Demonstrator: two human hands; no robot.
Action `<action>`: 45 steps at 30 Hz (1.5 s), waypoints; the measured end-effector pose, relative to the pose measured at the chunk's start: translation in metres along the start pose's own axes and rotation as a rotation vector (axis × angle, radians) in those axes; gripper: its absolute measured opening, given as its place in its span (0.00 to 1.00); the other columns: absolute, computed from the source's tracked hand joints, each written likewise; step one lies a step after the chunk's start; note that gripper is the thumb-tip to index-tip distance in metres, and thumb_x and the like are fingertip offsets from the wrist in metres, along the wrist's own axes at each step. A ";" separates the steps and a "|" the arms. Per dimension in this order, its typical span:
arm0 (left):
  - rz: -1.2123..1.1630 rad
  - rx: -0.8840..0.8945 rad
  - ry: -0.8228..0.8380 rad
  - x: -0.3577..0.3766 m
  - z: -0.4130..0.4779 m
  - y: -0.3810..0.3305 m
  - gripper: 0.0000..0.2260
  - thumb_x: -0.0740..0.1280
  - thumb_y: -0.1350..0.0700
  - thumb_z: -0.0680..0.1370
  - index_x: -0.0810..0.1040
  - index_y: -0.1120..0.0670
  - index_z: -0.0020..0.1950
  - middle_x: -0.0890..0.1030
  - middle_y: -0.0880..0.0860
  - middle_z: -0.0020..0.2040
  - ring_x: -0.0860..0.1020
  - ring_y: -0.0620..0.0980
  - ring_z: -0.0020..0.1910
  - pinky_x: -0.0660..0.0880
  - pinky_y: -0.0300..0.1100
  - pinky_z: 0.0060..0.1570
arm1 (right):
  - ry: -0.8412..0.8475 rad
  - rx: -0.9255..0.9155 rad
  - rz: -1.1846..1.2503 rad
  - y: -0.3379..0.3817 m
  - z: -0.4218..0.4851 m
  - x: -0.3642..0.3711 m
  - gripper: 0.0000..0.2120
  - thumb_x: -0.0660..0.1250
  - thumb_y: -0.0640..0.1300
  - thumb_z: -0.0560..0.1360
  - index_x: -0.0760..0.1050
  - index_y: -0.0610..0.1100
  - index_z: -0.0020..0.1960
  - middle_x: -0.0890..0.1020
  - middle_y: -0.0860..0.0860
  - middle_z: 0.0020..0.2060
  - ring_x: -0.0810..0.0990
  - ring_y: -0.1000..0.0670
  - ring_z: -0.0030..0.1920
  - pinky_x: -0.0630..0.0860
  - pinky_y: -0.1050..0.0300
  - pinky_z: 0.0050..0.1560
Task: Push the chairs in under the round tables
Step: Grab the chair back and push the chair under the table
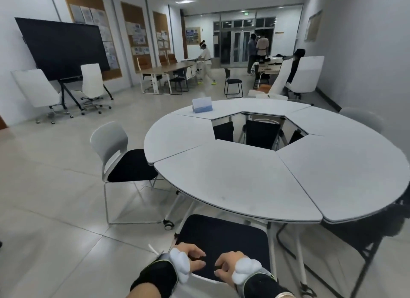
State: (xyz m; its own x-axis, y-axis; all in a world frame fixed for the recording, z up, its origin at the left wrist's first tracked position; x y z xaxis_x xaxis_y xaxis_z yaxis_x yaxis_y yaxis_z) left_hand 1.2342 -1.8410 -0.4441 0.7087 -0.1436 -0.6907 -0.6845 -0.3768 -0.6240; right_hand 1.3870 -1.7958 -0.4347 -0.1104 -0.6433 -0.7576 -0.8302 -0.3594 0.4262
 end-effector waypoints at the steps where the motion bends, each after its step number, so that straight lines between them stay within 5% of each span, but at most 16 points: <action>1: -0.009 -0.010 0.013 0.005 0.001 0.005 0.12 0.71 0.47 0.73 0.80 0.42 0.55 0.78 0.42 0.50 0.75 0.39 0.46 0.68 0.23 0.45 | 0.001 0.007 0.005 -0.001 0.002 0.004 0.18 0.63 0.57 0.76 0.75 0.55 0.64 0.80 0.56 0.60 0.77 0.54 0.62 0.69 0.64 0.55; 6: 0.006 -0.049 0.087 0.021 0.008 0.028 0.13 0.72 0.41 0.68 0.79 0.37 0.51 0.79 0.40 0.53 0.76 0.38 0.56 0.70 0.30 0.58 | 0.031 0.038 0.009 -0.003 0.012 0.018 0.18 0.64 0.58 0.76 0.76 0.56 0.64 0.79 0.56 0.61 0.78 0.55 0.62 0.67 0.67 0.51; 10: 0.017 -0.092 0.166 0.031 0.016 0.038 0.20 0.73 0.29 0.54 0.78 0.31 0.44 0.79 0.38 0.54 0.76 0.37 0.55 0.71 0.37 0.64 | 0.058 0.043 0.012 -0.003 0.018 0.024 0.17 0.63 0.60 0.76 0.78 0.56 0.61 0.81 0.56 0.60 0.79 0.54 0.60 0.67 0.69 0.42; 13: 0.057 -0.114 0.212 0.039 0.017 0.038 0.15 0.73 0.39 0.65 0.82 0.38 0.50 0.80 0.39 0.46 0.77 0.38 0.51 0.69 0.28 0.51 | 0.130 0.040 0.015 -0.004 0.021 0.032 0.17 0.63 0.57 0.77 0.78 0.54 0.63 0.80 0.55 0.62 0.77 0.54 0.62 0.65 0.72 0.37; 16: 0.068 -0.080 0.232 0.043 0.023 0.043 0.04 0.73 0.45 0.68 0.83 0.38 0.41 0.82 0.38 0.37 0.81 0.37 0.49 0.70 0.21 0.41 | 0.193 0.066 0.025 -0.008 0.028 0.036 0.17 0.61 0.48 0.80 0.75 0.51 0.67 0.77 0.52 0.66 0.74 0.51 0.67 0.69 0.67 0.58; 19: 0.028 -0.082 0.247 0.044 0.027 0.046 0.08 0.75 0.46 0.68 0.85 0.42 0.46 0.85 0.42 0.43 0.82 0.38 0.49 0.70 0.19 0.40 | 0.194 0.046 0.034 -0.011 0.029 0.034 0.17 0.60 0.46 0.80 0.75 0.51 0.68 0.77 0.52 0.66 0.74 0.51 0.67 0.68 0.69 0.54; 25: 0.011 -0.060 0.262 0.045 0.032 0.044 0.11 0.75 0.45 0.68 0.85 0.44 0.49 0.85 0.43 0.46 0.82 0.40 0.51 0.73 0.26 0.49 | 0.148 0.008 -0.050 -0.017 0.029 0.036 0.13 0.63 0.53 0.75 0.78 0.62 0.58 0.83 0.59 0.52 0.76 0.57 0.47 0.62 0.70 0.36; 30: 0.007 -0.065 0.254 0.044 0.036 0.043 0.12 0.75 0.45 0.67 0.85 0.43 0.49 0.85 0.44 0.47 0.82 0.40 0.51 0.76 0.31 0.55 | 0.141 0.017 -0.104 -0.014 0.031 0.030 0.14 0.64 0.54 0.76 0.78 0.63 0.60 0.82 0.58 0.57 0.79 0.54 0.51 0.65 0.67 0.41; 37: 0.010 -0.062 0.253 0.040 0.046 0.043 0.13 0.75 0.46 0.68 0.85 0.44 0.52 0.85 0.46 0.52 0.81 0.43 0.54 0.75 0.33 0.58 | 0.146 -0.038 -0.087 -0.008 0.040 0.028 0.16 0.62 0.47 0.78 0.78 0.55 0.63 0.82 0.52 0.59 0.73 0.55 0.46 0.60 0.71 0.32; 45: -0.009 -0.076 0.174 0.026 0.069 0.040 0.12 0.74 0.48 0.70 0.85 0.46 0.52 0.85 0.47 0.51 0.81 0.42 0.53 0.72 0.27 0.50 | 0.118 0.029 -0.103 -0.005 0.063 0.018 0.15 0.60 0.49 0.79 0.77 0.56 0.63 0.81 0.54 0.60 0.78 0.49 0.62 0.67 0.63 0.50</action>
State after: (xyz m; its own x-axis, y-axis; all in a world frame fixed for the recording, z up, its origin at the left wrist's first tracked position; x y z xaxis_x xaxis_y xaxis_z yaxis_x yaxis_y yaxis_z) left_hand 1.2135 -1.7967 -0.5118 0.7380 -0.2935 -0.6077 -0.6680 -0.4456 -0.5960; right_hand 1.3548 -1.7630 -0.4822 0.0398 -0.6793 -0.7327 -0.8495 -0.4091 0.3331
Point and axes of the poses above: each hand's wrist, its own z-axis towards the middle knuckle, its own x-axis out of the palm, y = z × x, the point moved 6 cm from there along z, towards the middle knuckle
